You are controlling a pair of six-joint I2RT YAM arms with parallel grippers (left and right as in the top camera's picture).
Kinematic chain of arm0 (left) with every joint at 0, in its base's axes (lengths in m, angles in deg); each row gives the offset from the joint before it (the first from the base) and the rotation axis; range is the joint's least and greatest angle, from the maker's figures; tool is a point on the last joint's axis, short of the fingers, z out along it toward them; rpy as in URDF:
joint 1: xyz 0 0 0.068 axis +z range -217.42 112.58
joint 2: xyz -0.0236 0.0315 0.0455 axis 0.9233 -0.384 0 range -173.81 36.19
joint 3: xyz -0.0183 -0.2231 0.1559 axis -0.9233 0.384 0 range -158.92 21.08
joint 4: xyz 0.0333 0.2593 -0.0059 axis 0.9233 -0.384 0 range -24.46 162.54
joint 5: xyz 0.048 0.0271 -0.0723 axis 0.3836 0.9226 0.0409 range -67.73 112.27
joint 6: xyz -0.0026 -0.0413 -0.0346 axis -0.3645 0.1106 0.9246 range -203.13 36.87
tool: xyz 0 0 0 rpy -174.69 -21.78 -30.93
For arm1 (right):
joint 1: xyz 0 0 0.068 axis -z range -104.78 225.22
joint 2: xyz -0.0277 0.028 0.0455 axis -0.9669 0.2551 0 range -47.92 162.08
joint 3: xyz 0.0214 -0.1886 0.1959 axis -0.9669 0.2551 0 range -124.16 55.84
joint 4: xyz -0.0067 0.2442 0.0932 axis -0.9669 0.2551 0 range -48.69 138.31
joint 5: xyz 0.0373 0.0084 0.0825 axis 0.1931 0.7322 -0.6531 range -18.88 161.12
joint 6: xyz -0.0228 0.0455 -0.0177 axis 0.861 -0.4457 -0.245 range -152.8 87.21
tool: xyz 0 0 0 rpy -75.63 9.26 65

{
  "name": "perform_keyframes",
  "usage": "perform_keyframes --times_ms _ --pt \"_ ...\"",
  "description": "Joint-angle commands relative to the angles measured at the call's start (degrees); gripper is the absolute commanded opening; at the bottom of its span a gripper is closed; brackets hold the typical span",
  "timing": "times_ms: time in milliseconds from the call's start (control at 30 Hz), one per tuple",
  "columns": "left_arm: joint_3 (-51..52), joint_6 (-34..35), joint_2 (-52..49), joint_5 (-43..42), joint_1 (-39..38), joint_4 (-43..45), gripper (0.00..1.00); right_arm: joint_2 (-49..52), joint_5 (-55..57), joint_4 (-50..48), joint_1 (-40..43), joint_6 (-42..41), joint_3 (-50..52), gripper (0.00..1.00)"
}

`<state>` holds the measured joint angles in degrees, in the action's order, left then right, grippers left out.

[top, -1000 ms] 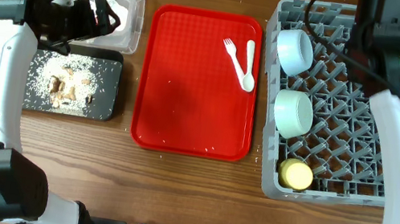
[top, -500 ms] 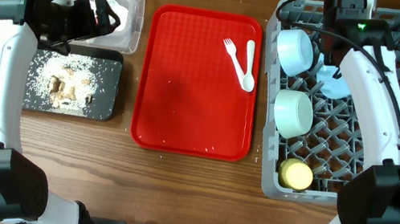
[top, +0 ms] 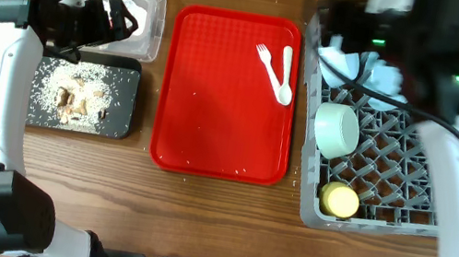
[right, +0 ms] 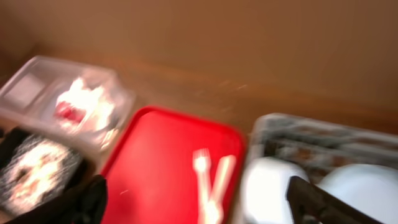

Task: Sort waste into correct bins and load items into the dishwasher rack
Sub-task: 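Lift the light-blue plate and stand it upright in the rack, right gripper, then grasp the white spoon on the red tray with the right gripper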

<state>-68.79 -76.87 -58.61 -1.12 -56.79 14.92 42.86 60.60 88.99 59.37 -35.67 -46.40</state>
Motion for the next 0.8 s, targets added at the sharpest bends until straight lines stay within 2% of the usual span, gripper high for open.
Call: perform_keyframes --times_ms 0,100,300,500,767 --pt "-0.5 -1.0 0.2 0.1 0.4 0.1 1.0 11.3 7.3 1.3 -9.2 -5.2 0.6 0.87" --pt "-0.5 -1.0 0.2 0.1 0.4 0.1 1.0 22.6 10.8 2.0 -13.4 -3.3 0.6 0.83" --pt "-0.5 -0.9 0.2 0.1 0.4 0.1 1.0 35.1 13.0 1.7 -13.5 0.0 0.6 0.76" --pt "-0.5 -1.0 0.2 0.1 0.4 0.1 1.0 37.4 19.2 -2.1 -12.9 1.6 0.6 0.72" --pt "-0.5 -0.9 0.2 0.1 0.4 0.1 1.0 39.1 14.6 -3.8 -8.9 4.3 0.6 0.6"
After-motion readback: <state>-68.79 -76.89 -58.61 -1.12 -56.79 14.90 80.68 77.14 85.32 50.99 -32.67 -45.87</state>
